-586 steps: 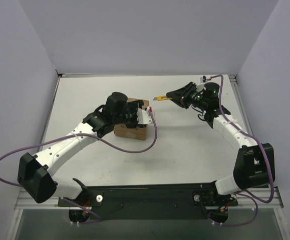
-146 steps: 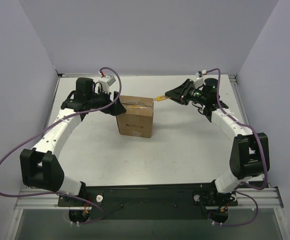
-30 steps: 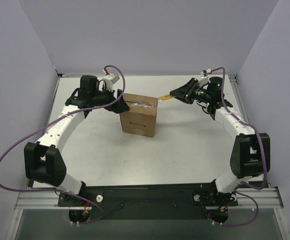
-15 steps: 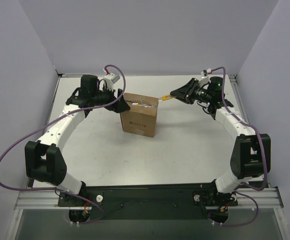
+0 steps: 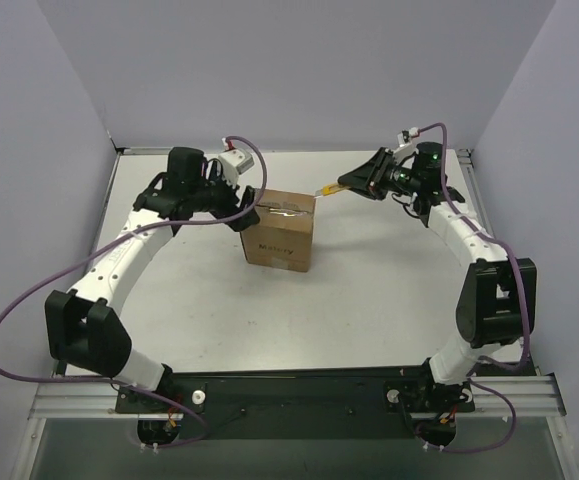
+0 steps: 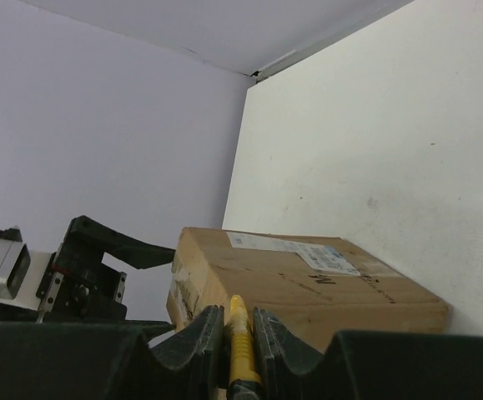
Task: Unpack the express box
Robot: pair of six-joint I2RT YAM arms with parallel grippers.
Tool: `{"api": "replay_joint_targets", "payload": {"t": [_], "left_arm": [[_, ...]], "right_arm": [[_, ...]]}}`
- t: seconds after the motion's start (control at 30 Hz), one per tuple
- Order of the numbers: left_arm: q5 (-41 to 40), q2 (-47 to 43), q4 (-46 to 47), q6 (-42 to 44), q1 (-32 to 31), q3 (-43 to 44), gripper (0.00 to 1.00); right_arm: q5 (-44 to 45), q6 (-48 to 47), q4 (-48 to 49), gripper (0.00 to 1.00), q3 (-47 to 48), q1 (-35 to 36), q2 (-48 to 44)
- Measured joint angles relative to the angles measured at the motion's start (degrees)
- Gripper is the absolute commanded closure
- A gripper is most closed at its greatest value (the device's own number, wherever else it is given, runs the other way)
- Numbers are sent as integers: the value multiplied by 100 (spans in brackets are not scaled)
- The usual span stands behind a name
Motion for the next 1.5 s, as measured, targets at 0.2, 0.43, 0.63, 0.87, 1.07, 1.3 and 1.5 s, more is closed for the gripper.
{"api": "replay_joint_targets", "payload": {"t": [0.2,0.43,0.63,0.87,1.07,1.3,1.5], "left_arm": [[-420,-640,-291,1499,-197,0,10],[-651,-990,527,2669,-1692,-295,10],[-772,-551,1261,3195,-2057,-730,11],[-973,-149,2092,3480,-2170,-944,14],[-1145,46,2632,3517,-2264,-946,16],[-1379,295,2894,3342,-2299,-944,17],[-1596,385,2931,3202,-2323,-944,18]], "right_arm": [[-92,-70,-210,100,466,7,402],[-105,-22,-223,100,520,-24,474],[-63,44,-234,100,476,-199,402],[284,9,-667,100,28,-304,-330],[525,271,-748,100,-223,-214,-566],[719,549,-647,100,-236,-74,-557],[750,634,-544,100,-236,22,-555]]}}
